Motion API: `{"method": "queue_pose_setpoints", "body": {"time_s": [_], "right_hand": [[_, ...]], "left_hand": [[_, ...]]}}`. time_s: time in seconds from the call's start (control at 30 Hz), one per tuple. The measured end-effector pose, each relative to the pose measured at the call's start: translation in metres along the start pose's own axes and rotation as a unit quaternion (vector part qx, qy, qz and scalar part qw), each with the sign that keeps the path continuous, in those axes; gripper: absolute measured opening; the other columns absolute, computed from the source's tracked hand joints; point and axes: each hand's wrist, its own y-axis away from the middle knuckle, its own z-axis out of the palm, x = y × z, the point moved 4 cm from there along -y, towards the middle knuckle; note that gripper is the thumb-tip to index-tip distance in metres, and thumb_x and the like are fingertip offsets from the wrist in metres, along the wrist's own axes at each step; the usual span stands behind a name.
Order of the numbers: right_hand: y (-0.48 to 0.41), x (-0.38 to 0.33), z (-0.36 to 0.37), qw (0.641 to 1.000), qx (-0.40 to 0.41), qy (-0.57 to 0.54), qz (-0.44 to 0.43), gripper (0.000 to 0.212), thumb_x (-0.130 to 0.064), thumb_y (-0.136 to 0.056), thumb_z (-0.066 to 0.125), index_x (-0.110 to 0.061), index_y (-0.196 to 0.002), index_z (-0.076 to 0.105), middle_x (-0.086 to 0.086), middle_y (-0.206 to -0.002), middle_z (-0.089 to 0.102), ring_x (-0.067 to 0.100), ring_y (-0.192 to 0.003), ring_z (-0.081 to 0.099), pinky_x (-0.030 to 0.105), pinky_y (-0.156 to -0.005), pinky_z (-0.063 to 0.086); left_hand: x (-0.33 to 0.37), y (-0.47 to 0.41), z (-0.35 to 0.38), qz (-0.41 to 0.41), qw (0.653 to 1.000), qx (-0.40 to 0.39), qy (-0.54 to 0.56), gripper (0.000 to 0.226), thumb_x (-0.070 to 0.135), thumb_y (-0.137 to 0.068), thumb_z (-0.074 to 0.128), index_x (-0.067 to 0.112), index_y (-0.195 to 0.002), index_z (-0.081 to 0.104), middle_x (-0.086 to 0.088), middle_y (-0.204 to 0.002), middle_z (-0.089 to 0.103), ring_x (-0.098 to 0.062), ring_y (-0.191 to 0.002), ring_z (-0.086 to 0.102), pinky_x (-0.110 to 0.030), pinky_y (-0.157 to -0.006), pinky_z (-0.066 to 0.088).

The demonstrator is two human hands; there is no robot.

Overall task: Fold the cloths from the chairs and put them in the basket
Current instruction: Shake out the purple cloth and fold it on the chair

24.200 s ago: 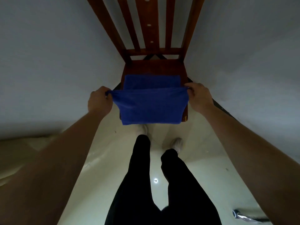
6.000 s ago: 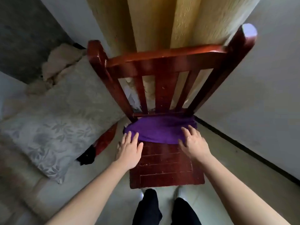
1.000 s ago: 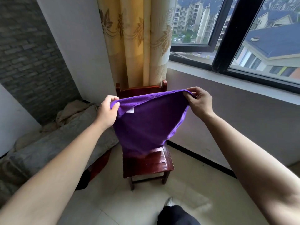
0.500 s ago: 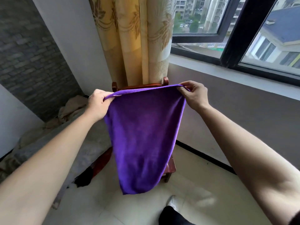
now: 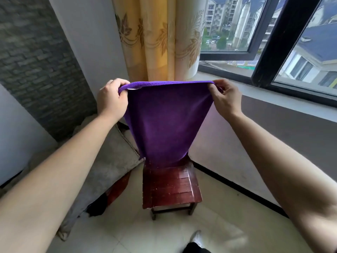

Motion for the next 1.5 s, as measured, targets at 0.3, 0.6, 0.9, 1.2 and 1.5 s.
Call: {"method": "queue_pose_setpoints", "body": {"time_s": [0.3,0.6,0.9,1.2,1.5], "right_hand": [[0.121,0.055,-0.009,0.991,-0.032,0.111,0.067,0.022,-0.029,-0.083,0.054,-0.014,-0.075,0.068,0.0,-0.074,0.065,0.018,-0.075,0.059,0.027,-0.071,0.042],[0.263,0.184,0.01,0.934,-0.203,0.248,0.156,0.029,-0.037,-0.079,0.053,-0.012,-0.067,0.062,0.002,-0.067,0.059,0.026,-0.073,0.058,0.031,-0.07,0.042],[0.317,0.267,0.038,0.868,-0.337,0.29,0.22,0.023,-0.035,-0.084,0.057,-0.016,-0.073,0.063,0.002,-0.076,0.063,0.025,-0.08,0.058,0.028,-0.07,0.038],[0.252,0.299,0.107,0.84,-0.43,0.234,0.233,0.017,-0.027,-0.088,0.054,-0.02,-0.09,0.069,-0.001,-0.089,0.069,0.023,-0.092,0.062,0.025,-0.077,0.042],[0.204,0.371,0.227,0.826,-0.481,0.232,0.178,0.024,-0.024,-0.091,0.059,-0.014,-0.11,0.071,0.009,-0.11,0.072,0.028,-0.104,0.064,0.028,-0.087,0.044]], "left_hand": [[-0.029,0.136,0.017,-0.006,0.993,-0.118,0.017,0.02,0.029,-0.075,0.048,0.014,-0.066,0.059,0.002,-0.064,0.055,-0.022,-0.065,0.051,-0.032,-0.058,0.042],[-0.092,0.329,0.078,-0.138,0.918,-0.365,-0.066,0.027,0.039,-0.077,0.051,0.014,-0.066,0.052,0.001,-0.061,0.052,-0.032,-0.068,0.051,-0.031,-0.055,0.032],[-0.134,0.405,0.124,-0.243,0.841,-0.472,-0.101,0.016,0.029,-0.085,0.058,0.017,-0.075,0.059,-0.007,-0.072,0.062,-0.034,-0.074,0.056,-0.032,-0.058,0.036],[-0.188,0.376,0.174,-0.366,0.79,-0.474,-0.131,0.004,0.024,-0.087,0.053,0.026,-0.09,0.055,-0.002,-0.088,0.066,-0.031,-0.084,0.059,-0.035,-0.069,0.049],[-0.265,0.365,0.258,-0.381,0.762,-0.475,-0.22,0.012,0.012,-0.088,0.049,0.021,-0.096,0.051,-0.014,-0.103,0.065,-0.037,-0.092,0.059,-0.033,-0.069,0.039]]}}
